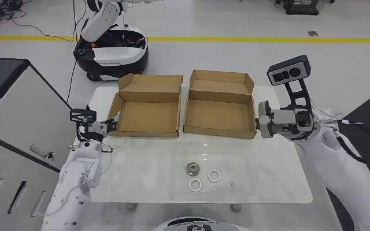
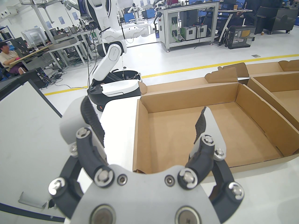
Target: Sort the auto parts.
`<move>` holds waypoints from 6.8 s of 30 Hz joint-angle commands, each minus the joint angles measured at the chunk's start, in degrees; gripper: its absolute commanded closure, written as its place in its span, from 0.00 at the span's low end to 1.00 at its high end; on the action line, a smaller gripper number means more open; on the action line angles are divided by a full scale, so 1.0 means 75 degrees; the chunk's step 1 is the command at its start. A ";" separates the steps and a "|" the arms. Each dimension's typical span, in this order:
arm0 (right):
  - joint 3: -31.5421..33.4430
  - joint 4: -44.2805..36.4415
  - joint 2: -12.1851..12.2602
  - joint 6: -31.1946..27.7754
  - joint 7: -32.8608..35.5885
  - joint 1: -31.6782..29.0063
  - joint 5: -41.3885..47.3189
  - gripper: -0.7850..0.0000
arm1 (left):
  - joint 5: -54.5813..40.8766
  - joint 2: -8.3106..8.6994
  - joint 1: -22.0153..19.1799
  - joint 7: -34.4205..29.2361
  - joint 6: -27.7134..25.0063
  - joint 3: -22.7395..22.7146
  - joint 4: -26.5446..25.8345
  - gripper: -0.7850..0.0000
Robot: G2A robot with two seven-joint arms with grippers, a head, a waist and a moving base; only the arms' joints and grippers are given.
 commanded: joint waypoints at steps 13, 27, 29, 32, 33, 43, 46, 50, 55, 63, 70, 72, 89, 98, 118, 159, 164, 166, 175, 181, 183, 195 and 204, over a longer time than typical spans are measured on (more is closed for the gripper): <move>0.0182 -0.0168 -0.0253 -0.0038 0.0186 -0.0282 0.0515 1.00 | 0.0000 0.0000 0.0000 0.0000 0.0000 0.0000 0.0000 0.00; 0.0341 -0.0245 -0.0321 0.0071 0.0271 -0.0426 0.0610 1.00 | 0.0000 0.0000 0.0000 0.0000 0.0000 0.0000 0.0000 0.00; 0.0341 -0.0245 -0.0321 0.0071 0.0271 -0.0426 0.0610 1.00 | 0.0000 0.0000 0.0000 0.0000 0.0000 0.0000 0.0000 0.00; 0.0341 -0.0245 -0.0321 0.0071 0.0271 -0.0426 0.0610 1.00 | 0.0000 0.0000 0.0000 0.0000 0.0000 0.0000 0.0000 0.00; 0.0341 -0.0245 -0.0321 0.0071 0.0271 -0.0426 0.0610 1.00 | 0.0000 0.0000 0.0000 0.0000 0.0000 0.0000 0.0000 0.00; 0.0617 -0.0271 -0.0284 0.0848 -0.0547 -0.0443 -0.0574 1.00 | 0.0000 0.0000 0.0000 0.0000 0.0000 0.0000 0.0000 0.00; 0.1040 -0.0265 -0.0204 0.1852 -0.1016 -0.0369 -0.1479 1.00 | 0.0000 0.0000 0.0000 0.0000 0.0000 0.0000 0.0000 0.00; 0.1690 -0.0224 -0.0051 0.3552 -0.1340 -0.0243 -0.2768 1.00 | 0.0000 0.0000 0.0000 0.0000 0.0000 0.0000 0.0000 0.00; 0.2087 -0.0329 0.0148 0.5480 -0.1157 0.0028 -0.4576 1.00 | 0.0000 0.0000 0.0000 0.0000 0.0000 0.0000 0.0000 0.00; 0.1477 -0.0523 0.0463 0.7211 0.0100 0.1329 -0.8025 1.00 | 0.0000 0.0000 0.0000 0.0000 0.0000 0.0000 0.0000 0.00; -0.0311 0.0191 0.0568 0.6734 0.0833 0.3350 -0.9992 1.00 | 0.0000 0.0000 0.0000 0.0000 0.0000 0.0000 0.0000 0.00; -0.0936 0.0482 0.0552 0.6492 0.1075 0.4047 -1.0514 1.00 | 0.0000 0.0000 0.0000 0.0000 0.0000 0.0000 0.0000 0.00; -0.6033 0.3311 -0.0645 0.5358 0.2210 0.8228 -1.1815 1.00 | 0.0000 0.0000 0.0000 0.0000 0.0000 0.0000 0.0000 0.00; -0.7572 0.4488 -0.1209 0.5824 0.1744 0.8560 -1.1085 1.00 | 0.0000 0.0000 0.0000 0.0000 0.0000 0.0000 0.0000 0.00; -0.8015 0.6531 -0.2003 0.6911 0.0659 0.7587 -1.0677 1.00 | 0.0000 0.0000 0.0000 0.0000 0.0000 0.0000 0.0000 0.00; -0.8015 0.9674 -0.3484 0.7138 0.0430 0.6698 -1.1324 1.00 | 0.0000 0.0000 0.0000 0.0000 0.0000 0.0000 0.0000 0.00; -0.8015 0.9835 -0.3558 0.7117 0.0451 0.6648 -1.1343 1.00 | 0.0000 0.0000 0.0000 0.0000 0.0000 0.0000 0.0000 0.00; -0.8015 0.9897 -0.3586 0.7088 0.0480 0.6629 -1.1369 1.00 | 0.0000 0.0000 0.0000 0.0000 0.0000 0.0000 0.0000 0.00; -0.8015 1.0118 -0.3714 0.6974 0.0594 0.6615 -1.1516 0.84 | 0.0000 0.0000 0.0000 0.0000 0.0000 0.0000 0.0000 0.00; -0.8015 1.0275 -0.3794 0.6917 0.0651 0.6593 -1.1572 0.85 | 0.0000 0.0000 0.0000 0.0000 0.0000 0.0000 0.0000 0.00; -0.8015 1.0318 -0.3817 0.6907 0.0661 0.6594 -1.1570 0.74 | 0.0000 0.0000 0.0000 0.0000 0.0000 0.0000 0.0000 0.00; -0.8015 0.9949 -0.3711 0.6949 0.0619 0.6893 -1.1769 0.00 | 0.0000 0.0000 0.0000 0.0000 0.0000 0.0000 0.0000 0.00; -0.7860 0.7688 -0.2875 0.7010 0.0557 0.7380 -1.1906 0.00 | 0.0000 0.0000 0.0000 0.0000 0.0000 0.0000 0.0000 0.00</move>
